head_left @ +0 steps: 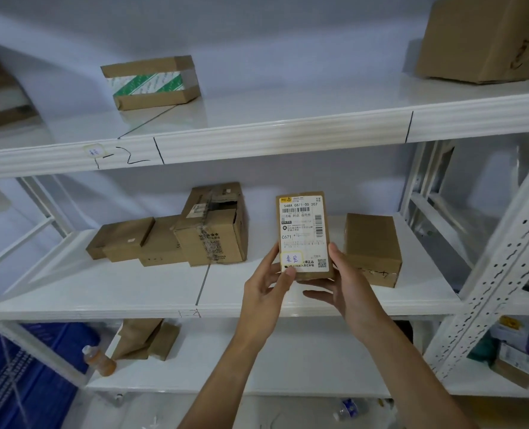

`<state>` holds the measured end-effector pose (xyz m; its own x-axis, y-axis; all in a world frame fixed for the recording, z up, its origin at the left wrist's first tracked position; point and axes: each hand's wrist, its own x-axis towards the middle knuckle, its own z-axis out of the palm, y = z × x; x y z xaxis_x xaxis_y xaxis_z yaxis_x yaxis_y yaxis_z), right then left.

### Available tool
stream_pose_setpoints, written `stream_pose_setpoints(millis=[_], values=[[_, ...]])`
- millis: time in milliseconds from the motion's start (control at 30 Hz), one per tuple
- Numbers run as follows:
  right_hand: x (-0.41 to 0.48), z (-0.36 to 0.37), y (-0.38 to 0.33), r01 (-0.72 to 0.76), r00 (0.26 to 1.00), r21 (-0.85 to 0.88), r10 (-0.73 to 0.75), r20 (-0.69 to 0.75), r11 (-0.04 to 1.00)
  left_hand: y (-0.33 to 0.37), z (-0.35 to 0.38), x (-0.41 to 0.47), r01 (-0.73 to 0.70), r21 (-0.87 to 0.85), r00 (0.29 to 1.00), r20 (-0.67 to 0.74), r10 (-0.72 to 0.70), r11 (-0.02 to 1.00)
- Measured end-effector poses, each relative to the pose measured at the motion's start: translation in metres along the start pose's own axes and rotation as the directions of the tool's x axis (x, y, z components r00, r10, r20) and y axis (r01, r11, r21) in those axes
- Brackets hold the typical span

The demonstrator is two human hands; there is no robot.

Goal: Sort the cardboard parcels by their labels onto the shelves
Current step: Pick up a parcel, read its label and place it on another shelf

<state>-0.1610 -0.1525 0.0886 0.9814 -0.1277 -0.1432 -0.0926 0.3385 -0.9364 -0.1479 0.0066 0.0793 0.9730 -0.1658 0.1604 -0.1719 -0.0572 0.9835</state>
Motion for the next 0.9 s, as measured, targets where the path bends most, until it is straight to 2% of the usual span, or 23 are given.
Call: stream_pose_setpoints(millis=[167, 667, 900], values=[[0.006, -0.002, 0.003, -0.039, 0.998, -0.028, 0.041, 0.054, 0.999, -0.003, 0.002, -0.006, 0.042, 0.003, 0.996, -0.074, -0.042, 0.999], [0.0, 0.032, 0.005, -0.014, 0.957, -0.129, 0.051, 0.286, 0.992, 0.022, -0.019, -0.054, 0.073, -0.057, 0.946, -0.311, -0.087, 0.996], [-0.018, 0.087, 0.016, 0.119, 0.951, -0.1, -0.084, 0.297, 0.988, 0.035, -0.068, -0.078, 0.05, -0.072, 0.927, -0.367, -0.073, 0.996]])
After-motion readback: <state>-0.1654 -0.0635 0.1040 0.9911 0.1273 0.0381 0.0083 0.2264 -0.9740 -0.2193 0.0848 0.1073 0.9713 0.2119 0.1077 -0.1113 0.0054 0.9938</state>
